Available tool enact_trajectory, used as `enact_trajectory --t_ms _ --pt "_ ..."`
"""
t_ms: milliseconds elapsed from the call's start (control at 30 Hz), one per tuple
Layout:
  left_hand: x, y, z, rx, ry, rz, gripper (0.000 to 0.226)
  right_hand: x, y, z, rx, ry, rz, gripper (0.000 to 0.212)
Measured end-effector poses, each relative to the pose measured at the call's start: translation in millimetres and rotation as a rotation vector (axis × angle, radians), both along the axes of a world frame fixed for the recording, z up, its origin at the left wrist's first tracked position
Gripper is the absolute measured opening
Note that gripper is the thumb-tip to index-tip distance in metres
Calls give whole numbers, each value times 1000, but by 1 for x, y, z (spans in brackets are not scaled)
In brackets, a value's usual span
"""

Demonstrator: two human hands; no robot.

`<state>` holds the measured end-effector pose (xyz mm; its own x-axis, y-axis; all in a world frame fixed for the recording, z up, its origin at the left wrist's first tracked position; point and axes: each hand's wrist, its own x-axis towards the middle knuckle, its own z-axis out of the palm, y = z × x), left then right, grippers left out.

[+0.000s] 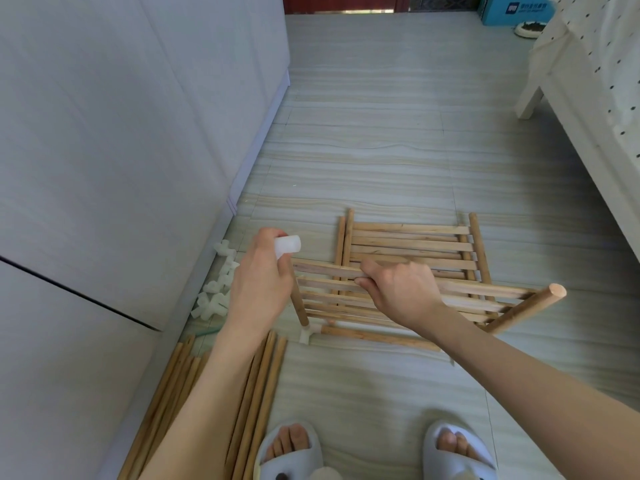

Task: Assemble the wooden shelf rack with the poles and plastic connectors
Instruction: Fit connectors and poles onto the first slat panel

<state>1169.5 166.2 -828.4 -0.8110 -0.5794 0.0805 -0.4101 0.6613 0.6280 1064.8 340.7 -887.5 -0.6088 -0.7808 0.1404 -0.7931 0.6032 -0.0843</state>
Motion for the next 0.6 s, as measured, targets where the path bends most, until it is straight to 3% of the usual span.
enact_trajectory --t_ms 100,267,600 --pt "-1 0 2 -29 -42 9 29 0 0 0 30 -8 -2 30" --pt "-6 -10 3 14 -218 -153 37 3 2 1 79 -9 -12 31" --pt "-7 -4 -4 161 -81 -1 39 0 -1 2 79 -32 -1 30"
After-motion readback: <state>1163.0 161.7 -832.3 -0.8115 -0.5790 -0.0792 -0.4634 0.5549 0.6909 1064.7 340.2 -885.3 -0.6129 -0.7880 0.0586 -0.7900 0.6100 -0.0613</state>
